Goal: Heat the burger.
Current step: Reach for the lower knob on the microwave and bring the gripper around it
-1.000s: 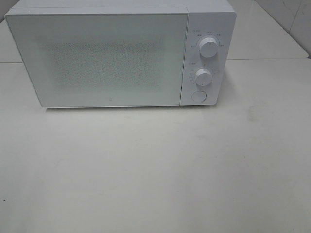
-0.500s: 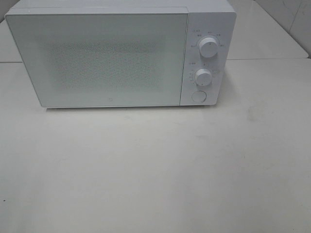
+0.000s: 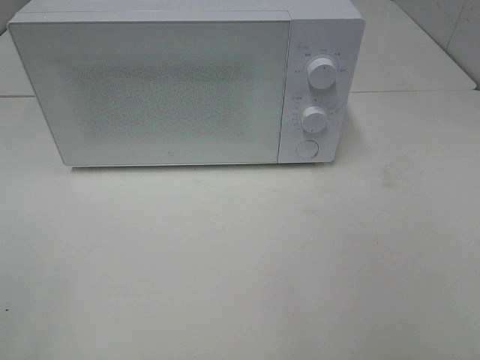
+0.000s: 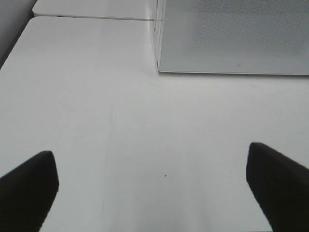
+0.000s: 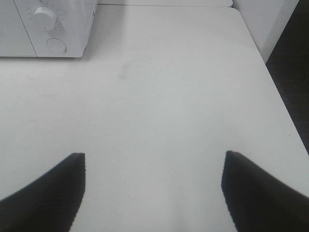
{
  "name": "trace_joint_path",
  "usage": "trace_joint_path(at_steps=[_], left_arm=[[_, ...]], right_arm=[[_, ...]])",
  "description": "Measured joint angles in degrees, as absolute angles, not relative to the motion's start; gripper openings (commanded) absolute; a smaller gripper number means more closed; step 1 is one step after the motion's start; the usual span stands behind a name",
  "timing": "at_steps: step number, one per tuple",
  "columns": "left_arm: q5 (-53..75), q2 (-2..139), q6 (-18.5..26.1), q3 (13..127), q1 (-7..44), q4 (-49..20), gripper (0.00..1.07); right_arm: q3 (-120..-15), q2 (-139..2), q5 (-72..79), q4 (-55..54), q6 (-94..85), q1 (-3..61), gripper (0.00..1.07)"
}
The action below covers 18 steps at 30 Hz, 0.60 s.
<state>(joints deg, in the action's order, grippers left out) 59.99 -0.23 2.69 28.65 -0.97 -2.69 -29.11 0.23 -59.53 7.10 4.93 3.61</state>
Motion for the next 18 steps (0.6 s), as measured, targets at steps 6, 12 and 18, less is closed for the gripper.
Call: trace_joint_path(at_steps=[6, 12, 18], left_arm=[[60.0, -0.2, 2.7, 28.6, -1.0, -2.7, 0.98], [60.0, -0.2, 2.7, 28.6, -1.0, -2.7, 0.98], [60.0, -0.2, 2.7, 28.6, -1.0, -2.7, 0.98]], right_arm=[[-29.1, 0.2, -59.5, 7.1, 4.9, 3.6, 0.76], [-29.1, 0.2, -59.5, 7.1, 4.9, 3.6, 0.76], [-29.1, 0.2, -59.5, 7.1, 4.9, 3.6, 0.76]])
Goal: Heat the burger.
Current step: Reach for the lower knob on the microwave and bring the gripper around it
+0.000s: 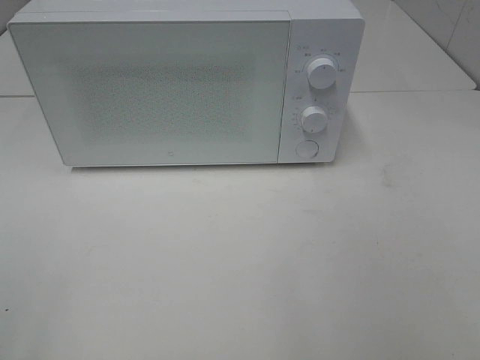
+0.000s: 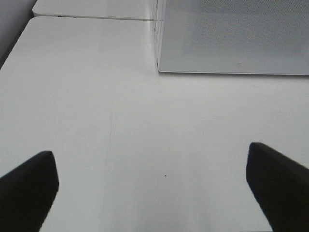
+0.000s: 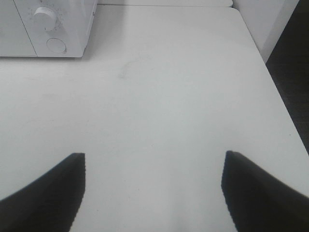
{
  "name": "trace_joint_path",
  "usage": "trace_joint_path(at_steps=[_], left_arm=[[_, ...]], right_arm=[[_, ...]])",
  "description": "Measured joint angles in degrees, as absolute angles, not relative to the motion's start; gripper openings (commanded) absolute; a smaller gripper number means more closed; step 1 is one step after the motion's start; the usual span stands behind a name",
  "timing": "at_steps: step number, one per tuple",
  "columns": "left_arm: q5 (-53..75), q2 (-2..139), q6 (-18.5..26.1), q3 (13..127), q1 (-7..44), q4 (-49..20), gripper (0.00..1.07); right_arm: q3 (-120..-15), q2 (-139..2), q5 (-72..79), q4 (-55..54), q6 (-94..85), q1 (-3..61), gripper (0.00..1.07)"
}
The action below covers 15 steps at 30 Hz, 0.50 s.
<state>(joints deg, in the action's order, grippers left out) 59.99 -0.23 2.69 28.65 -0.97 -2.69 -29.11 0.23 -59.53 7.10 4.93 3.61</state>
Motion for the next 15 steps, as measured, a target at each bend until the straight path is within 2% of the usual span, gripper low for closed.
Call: trace_joint_path(at_steps=[15], left_arm=[[60.0, -0.2, 2.7, 28.6, -1.0, -2.7, 0.98]], right_arm=[[-30.1, -3.3, -57.6, 5.3, 4.9, 3.6, 0.76]])
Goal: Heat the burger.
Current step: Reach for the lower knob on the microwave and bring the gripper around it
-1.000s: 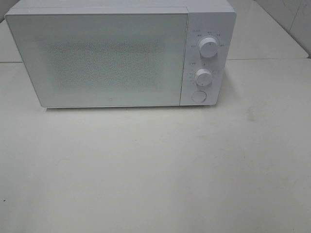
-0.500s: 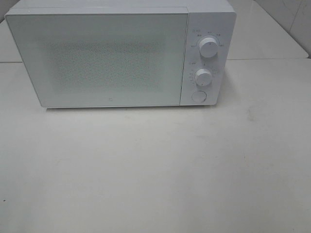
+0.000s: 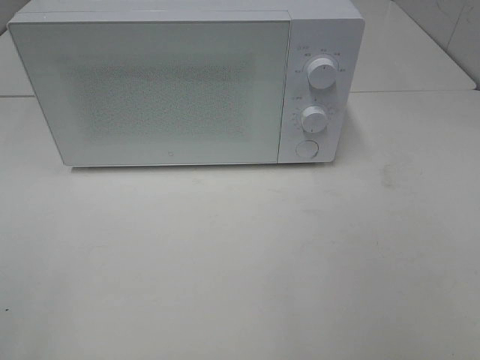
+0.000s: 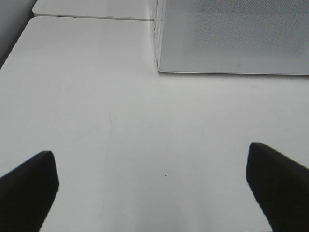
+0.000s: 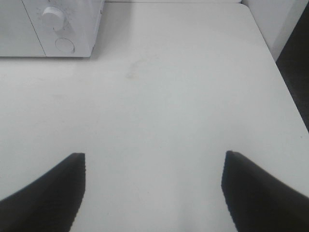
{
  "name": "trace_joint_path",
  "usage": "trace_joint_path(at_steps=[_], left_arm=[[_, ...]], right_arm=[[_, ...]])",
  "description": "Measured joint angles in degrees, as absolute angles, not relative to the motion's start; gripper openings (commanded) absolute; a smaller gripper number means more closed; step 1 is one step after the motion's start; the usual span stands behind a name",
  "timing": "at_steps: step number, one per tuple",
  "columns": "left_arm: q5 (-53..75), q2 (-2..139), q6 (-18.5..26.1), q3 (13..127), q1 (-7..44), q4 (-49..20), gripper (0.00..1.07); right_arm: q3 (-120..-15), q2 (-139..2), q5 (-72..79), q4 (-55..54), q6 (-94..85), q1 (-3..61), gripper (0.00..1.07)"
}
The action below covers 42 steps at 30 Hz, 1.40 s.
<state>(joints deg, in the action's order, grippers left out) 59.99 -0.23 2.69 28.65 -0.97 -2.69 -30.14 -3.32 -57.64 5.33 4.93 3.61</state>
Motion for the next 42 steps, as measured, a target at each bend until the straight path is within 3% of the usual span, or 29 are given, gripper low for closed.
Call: trace_joint_path(at_steps=[42], left_arm=[[60.0, -0.2, 2.7, 28.6, -1.0, -2.7, 0.98]], right_arm=[[-30.5, -42.7, -15.6, 4.2, 4.9, 3.6, 0.76]])
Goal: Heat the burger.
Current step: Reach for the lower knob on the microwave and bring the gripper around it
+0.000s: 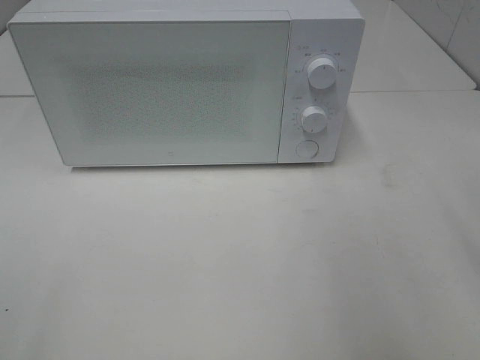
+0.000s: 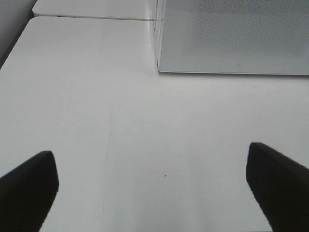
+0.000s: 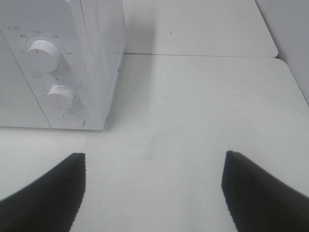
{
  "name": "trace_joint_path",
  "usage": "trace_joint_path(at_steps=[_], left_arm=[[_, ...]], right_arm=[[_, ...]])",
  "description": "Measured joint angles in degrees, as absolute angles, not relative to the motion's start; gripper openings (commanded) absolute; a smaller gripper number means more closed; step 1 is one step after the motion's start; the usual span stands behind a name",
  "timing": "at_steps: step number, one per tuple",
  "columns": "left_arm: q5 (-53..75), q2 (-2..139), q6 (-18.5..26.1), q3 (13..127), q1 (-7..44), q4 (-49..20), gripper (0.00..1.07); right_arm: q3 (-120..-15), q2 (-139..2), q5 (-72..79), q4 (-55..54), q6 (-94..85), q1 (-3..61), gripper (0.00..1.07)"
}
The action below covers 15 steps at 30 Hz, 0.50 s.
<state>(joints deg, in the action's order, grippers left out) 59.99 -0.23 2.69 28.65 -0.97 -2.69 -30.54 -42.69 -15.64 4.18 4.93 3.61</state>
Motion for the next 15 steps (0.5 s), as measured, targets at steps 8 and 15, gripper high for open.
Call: trace_joint_path(at_steps=[8, 15], left_arm=[[60.0, -0.2, 2.7, 28.6, -1.0, -2.7, 0.98], [60.0, -0.2, 2.7, 28.6, -1.0, -2.7, 0.98]], right_arm=[[-30.5, -52.9, -4.4, 4.2, 4.9, 3.6, 0.76], [-30.5, -61.5, 8.3, 4.2, 4.9, 3.6, 0.76]])
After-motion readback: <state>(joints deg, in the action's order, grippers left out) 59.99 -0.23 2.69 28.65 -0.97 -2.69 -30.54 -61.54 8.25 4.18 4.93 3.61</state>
